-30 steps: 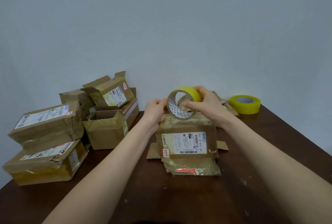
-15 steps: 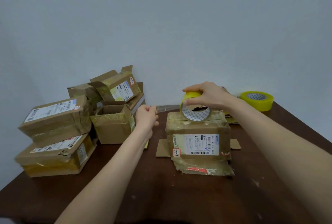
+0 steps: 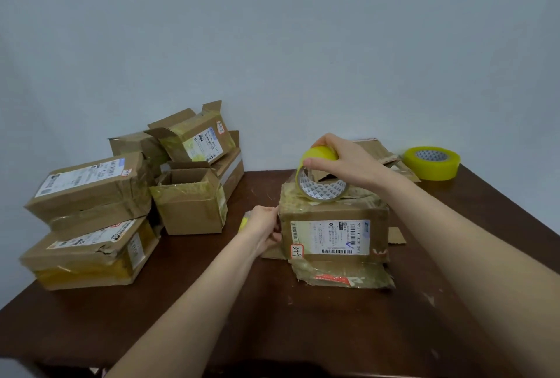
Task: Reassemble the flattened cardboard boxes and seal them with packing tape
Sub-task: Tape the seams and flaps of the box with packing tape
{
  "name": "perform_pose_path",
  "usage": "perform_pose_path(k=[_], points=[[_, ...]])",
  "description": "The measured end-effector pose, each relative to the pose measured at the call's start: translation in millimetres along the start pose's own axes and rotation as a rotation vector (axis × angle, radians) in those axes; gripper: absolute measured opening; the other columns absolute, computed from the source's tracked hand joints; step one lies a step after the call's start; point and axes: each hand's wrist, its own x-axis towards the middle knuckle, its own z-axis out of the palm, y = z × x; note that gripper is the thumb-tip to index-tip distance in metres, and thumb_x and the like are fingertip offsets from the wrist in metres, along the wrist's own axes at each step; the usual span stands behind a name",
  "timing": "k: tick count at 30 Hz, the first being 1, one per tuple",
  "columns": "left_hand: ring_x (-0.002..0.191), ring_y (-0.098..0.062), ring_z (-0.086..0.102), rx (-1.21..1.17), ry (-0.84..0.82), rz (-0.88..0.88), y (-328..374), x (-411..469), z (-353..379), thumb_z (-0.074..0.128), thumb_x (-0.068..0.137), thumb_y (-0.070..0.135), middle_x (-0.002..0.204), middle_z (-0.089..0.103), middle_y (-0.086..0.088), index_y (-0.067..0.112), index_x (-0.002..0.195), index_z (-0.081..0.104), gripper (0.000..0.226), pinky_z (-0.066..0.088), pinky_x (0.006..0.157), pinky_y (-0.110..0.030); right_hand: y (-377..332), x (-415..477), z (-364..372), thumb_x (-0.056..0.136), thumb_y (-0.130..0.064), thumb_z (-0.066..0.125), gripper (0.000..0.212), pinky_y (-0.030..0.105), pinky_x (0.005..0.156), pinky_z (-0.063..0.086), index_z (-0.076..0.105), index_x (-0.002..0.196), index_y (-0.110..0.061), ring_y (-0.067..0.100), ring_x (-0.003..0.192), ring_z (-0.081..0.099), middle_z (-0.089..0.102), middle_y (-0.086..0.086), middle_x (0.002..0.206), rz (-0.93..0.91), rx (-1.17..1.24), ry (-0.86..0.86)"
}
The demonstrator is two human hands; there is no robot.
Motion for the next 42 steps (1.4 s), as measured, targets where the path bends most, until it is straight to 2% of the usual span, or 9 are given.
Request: perform_pose_path(k=[3,6,9,13,17,22,32,36,42], points=[[0.082,-0.018,0.066,0.399,0.189,0.305,3.8,5.4,-11.0,0.054,0.094,0.012,0.108,0.061,-0.008,0.006,0.124,0.055,0.030,0.056,0.070,-0.031,0.0,-2.4,0.2,0.084,-0.051,0.065,0.041,0.025,0.078,0.048,0.054,0.114,-0.024,0.010,0.095,0.058,0.060,-0.007,0.106,-0.011,-0.003,0.001],[0.133,-0.014,0.038,0.626,0.027,0.715,24.0,-11.7,-7.7,0.059,0.091,0.029,0.148,0.039,0.000,0.016,0.146,0.031,0.063,0.033,0.110,-0.033,1.4,-2.5,0.6,0.083,-0.051,0.066,0.042,0.029,0.084,0.049,0.056,0.116,-0.026,0.011,0.099,0.059,0.061,-0.007,0.109,-0.011,0.017,0.015],[0.136,-0.011,0.032,0.941,-0.215,0.837,21.2,-20.6,9.5,0.064,0.072,0.060,0.150,0.033,0.007,0.027,0.150,0.017,0.097,0.035,0.109,-0.036,3.6,-6.4,-2.7,0.083,-0.042,0.070,0.049,0.026,0.091,0.046,0.054,0.128,-0.032,0.008,0.107,0.055,0.058,-0.011,0.119,-0.021,0.070,-0.017],[0.133,-0.015,0.036,1.099,-0.155,0.888,14.9,-8.6,9.4,0.066,0.077,0.056,0.143,0.039,0.004,0.022,0.148,0.022,0.090,0.036,0.107,-0.034,23.3,-17.4,-7.5,0.077,-0.025,0.079,0.062,0.024,0.083,0.053,0.051,0.131,-0.026,0.010,0.100,0.064,0.064,-0.003,0.114,0.097,0.398,0.018],[0.140,-0.016,0.026,1.247,-0.184,0.850,18.0,-8.5,6.6,0.050,0.075,0.073,0.153,0.028,0.000,0.021,0.151,0.012,0.100,0.031,0.113,-0.038,24.3,-17.5,-13.8,0.072,-0.029,0.083,0.045,0.025,0.071,0.054,0.065,0.113,-0.023,0.013,0.083,0.068,0.070,-0.001,0.091,0.104,0.377,0.098],[0.147,-0.016,0.002,1.429,-0.185,0.809,23.8,-18.0,7.6,0.047,0.089,0.058,0.160,0.001,-0.006,0.010,0.153,0.004,0.091,0.009,0.118,-0.030,21.0,-18.6,-45.4,0.069,-0.037,0.081,0.039,0.030,0.088,0.051,0.072,0.106,-0.031,0.010,0.099,0.063,0.069,-0.011,0.101,0.082,0.110,0.080],[0.147,-0.015,0.001,1.628,-0.188,0.817,30.5,-24.4,9.1,0.035,0.090,0.063,0.160,0.000,-0.007,0.016,0.153,0.002,0.085,0.005,0.119,-0.033,19.7,-28.8,-74.8,0.076,-0.038,0.077,0.046,0.030,0.091,0.046,0.064,0.119,-0.027,0.011,0.103,0.057,0.061,-0.008,0.109,0.091,-0.065,-0.009],[0.147,-0.023,0.011,1.757,-0.116,0.870,29.9,-28.3,41.6,0.033,0.084,0.075,0.158,0.013,-0.014,0.009,0.151,0.016,0.096,0.011,0.119,-0.039,33.4,-40.2,-54.5,0.081,-0.048,0.069,0.037,0.022,0.063,0.041,0.061,0.104,-0.021,0.006,0.068,0.054,0.061,-0.007,0.082,0.179,0.243,0.136],[0.147,-0.017,0.008,1.598,-0.186,0.937,17.4,-24.2,58.2,0.041,0.092,0.058,0.160,0.008,-0.003,0.017,0.152,0.015,0.078,0.024,0.116,-0.040,33.1,-38.4,-41.3,0.084,-0.047,0.066,0.031,0.019,0.059,0.036,0.063,0.111,-0.030,0.003,0.065,0.049,0.054,-0.013,0.078,0.147,0.255,0.167]])
